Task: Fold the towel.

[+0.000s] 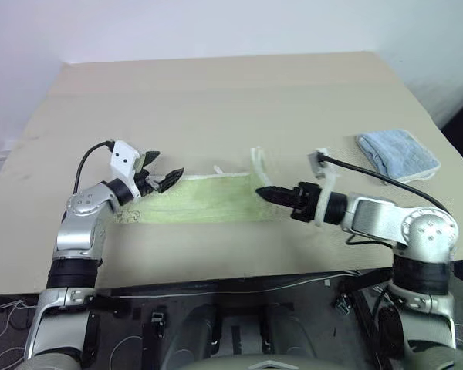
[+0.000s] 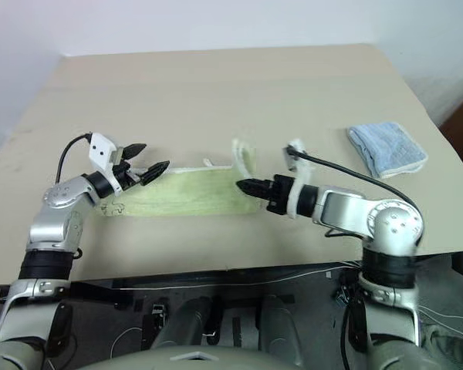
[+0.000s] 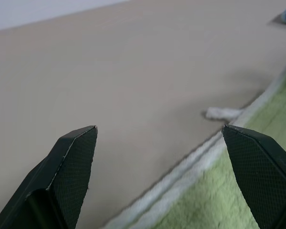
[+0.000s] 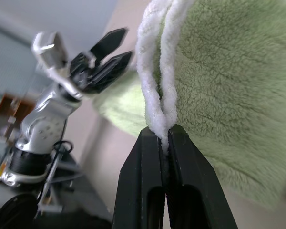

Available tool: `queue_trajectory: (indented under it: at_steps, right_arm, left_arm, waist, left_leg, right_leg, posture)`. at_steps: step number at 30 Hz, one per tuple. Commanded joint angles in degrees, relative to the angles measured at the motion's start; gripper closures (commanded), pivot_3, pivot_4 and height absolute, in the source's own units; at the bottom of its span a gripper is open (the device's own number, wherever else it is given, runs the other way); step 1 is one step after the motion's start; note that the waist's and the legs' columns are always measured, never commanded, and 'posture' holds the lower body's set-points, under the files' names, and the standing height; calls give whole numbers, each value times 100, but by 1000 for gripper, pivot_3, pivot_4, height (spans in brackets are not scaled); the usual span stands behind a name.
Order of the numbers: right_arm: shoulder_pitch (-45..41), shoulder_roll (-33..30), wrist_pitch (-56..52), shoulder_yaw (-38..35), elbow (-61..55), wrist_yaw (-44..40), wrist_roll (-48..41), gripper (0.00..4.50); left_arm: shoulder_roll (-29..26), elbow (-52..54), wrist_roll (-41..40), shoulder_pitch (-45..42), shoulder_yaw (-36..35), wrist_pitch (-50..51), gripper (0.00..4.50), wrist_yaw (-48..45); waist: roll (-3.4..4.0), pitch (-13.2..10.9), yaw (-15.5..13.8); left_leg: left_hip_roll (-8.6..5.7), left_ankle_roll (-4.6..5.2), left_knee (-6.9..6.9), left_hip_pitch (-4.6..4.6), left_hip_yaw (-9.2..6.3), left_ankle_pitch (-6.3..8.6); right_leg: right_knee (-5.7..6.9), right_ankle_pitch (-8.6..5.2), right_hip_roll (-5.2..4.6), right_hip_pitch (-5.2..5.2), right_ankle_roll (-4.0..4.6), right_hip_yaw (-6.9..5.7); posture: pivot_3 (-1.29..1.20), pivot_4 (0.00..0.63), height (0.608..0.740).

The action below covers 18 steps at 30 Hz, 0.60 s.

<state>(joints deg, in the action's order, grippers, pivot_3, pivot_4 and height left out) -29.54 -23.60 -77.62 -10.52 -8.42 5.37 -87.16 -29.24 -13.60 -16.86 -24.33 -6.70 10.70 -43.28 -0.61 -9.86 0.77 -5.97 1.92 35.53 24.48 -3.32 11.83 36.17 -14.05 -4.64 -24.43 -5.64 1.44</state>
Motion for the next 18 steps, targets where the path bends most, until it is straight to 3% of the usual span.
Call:
queue_trajectory:
  at_steps: [1, 7, 18]
  right_arm:
    - [-167, -41, -65, 419, 244, -312, 404, 4476]
    - [-498, 284, -75, 923, 614, -789, 963, 4476]
    - [-755, 729, 1, 1027, 880, -1294, 1897, 4476]
  left_arm:
    - [-67, 351, -27, 81, -131, -66, 107, 75]
    - [-118, 604, -56, 342, -256, -3, 107, 188]
    - [-171, 922, -111, 694, -402, 46, 107, 314]
  waist:
    - [0, 0, -23]
    - [0, 0, 9]
    - [0, 0, -4]
  left_leg:
    - [0, 0, 0, 1, -2, 0]
    - [0, 0, 1, 1, -2, 0]
    - [-2, -2, 2, -1, -2, 0]
  right_leg:
    - [0, 0, 0, -1, 0, -2]
    - [2, 0, 0, -1, 0, -2]
    - [4, 0, 1, -1, 0, -2]
  posture:
    - [0, 150, 740]
    - [0, 150, 740]
    - [0, 150, 740]
